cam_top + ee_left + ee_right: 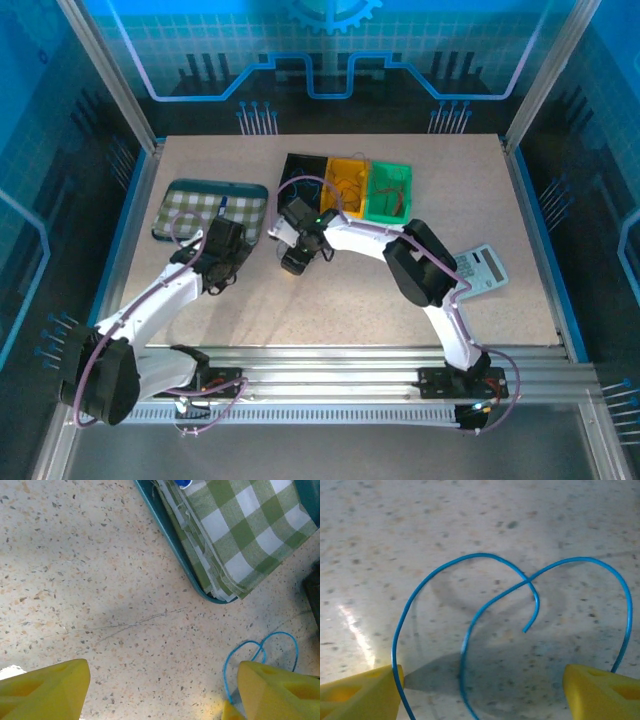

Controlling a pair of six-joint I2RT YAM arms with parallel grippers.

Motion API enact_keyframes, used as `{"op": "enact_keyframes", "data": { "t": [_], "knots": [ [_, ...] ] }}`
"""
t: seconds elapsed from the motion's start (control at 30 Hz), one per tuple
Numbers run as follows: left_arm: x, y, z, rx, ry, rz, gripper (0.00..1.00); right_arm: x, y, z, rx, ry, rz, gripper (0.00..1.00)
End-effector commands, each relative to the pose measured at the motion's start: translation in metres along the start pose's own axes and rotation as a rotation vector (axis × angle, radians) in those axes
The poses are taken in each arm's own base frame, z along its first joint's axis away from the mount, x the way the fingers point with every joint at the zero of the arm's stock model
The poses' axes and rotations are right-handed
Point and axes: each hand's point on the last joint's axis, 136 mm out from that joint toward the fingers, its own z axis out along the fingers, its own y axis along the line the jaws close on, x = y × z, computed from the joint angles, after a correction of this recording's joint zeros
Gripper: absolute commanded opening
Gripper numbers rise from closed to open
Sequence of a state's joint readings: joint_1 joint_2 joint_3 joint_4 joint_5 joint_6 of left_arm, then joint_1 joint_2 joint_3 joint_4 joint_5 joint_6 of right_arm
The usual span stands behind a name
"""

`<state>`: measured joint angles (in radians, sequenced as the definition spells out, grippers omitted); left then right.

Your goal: Untangle the cables

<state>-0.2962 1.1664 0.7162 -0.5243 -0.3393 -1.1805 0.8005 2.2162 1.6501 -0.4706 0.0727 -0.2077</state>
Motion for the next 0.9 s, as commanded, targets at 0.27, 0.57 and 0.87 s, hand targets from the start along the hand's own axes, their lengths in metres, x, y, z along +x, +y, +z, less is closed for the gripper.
{"op": "enact_keyframes", "data": {
  "t": [0.27, 0.57, 0.87],
  "knots": [
    [-0.016, 0.016, -0.011, -0.032, -0.070, -0.040, 0.84, 0.026, -0.043, 0.014, 0.024, 0.062, 0.067, 0.87],
    [-0.016, 0.014, -0.011, -0.033, -0.068, -0.038, 0.79, 0.038, -0.035, 0.016, -0.156, 0.062, 0.229, 0.62],
    [-0.014, 0.013, -0.008, -0.031, -0.055, -0.042, 0.76, 0.046, -0.009, 0.022, -0.175, 0.091, 0.288, 0.19]
  ]
}}
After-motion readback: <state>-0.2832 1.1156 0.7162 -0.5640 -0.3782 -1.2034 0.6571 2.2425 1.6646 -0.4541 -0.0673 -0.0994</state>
